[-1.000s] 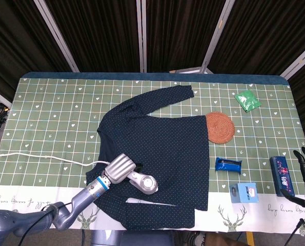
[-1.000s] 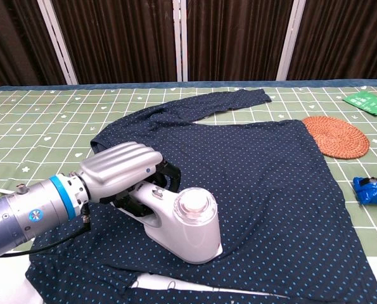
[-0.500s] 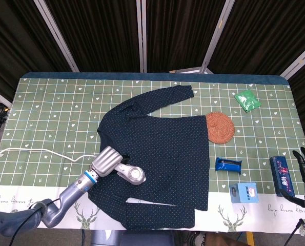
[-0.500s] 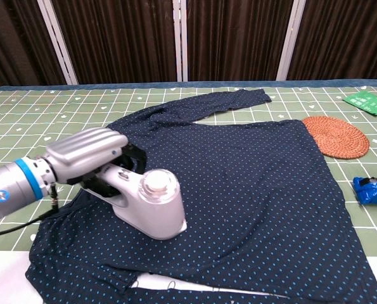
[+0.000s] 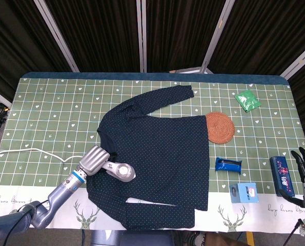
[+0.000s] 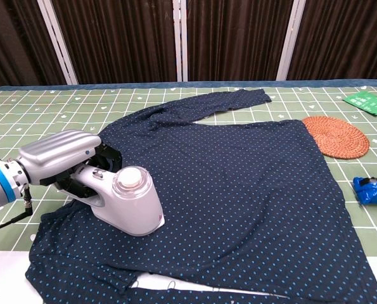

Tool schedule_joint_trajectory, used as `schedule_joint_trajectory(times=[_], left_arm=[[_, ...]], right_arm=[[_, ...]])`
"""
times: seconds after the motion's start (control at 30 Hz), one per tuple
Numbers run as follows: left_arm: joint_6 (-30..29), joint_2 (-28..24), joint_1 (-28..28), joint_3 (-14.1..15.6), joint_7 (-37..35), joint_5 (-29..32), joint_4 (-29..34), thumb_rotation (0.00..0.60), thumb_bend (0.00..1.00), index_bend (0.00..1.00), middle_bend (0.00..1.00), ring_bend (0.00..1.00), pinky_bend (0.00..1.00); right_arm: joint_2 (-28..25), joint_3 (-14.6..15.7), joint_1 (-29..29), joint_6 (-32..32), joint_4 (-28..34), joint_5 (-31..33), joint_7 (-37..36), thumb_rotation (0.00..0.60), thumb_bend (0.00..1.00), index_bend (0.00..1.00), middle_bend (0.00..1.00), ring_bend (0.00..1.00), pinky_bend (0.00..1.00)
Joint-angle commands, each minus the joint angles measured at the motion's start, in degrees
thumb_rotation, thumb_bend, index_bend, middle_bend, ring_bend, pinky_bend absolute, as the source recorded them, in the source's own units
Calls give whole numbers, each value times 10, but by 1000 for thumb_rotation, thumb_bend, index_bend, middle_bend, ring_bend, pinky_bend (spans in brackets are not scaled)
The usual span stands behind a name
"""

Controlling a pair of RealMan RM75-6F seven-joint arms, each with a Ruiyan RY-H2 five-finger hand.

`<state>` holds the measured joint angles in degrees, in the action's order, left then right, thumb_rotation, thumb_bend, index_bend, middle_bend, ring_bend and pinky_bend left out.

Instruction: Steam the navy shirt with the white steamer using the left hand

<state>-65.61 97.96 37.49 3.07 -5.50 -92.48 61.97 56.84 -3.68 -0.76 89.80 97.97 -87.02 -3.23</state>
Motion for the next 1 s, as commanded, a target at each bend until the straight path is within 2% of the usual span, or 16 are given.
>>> schedule_joint_trajectory(times=[0.03, 0.57, 1.0], left_arm=[[-1, 5, 1, 1, -1, -4, 1, 600, 639, 907, 802, 761, 1000], [2, 48, 10, 8, 14, -32, 13, 600, 639, 907, 803, 761, 1000], [0, 44, 8, 8, 26, -35, 15, 600, 639, 907, 802, 761, 1000]], right_arm=[[0, 0, 0, 0, 0, 0, -1, 600, 0, 0, 0, 0, 0], [-4, -1, -2, 4, -3, 0, -13, 600, 0, 0, 0, 0, 0], [-4, 0, -3, 4, -4, -2, -15, 600, 0, 0, 0, 0, 0]])
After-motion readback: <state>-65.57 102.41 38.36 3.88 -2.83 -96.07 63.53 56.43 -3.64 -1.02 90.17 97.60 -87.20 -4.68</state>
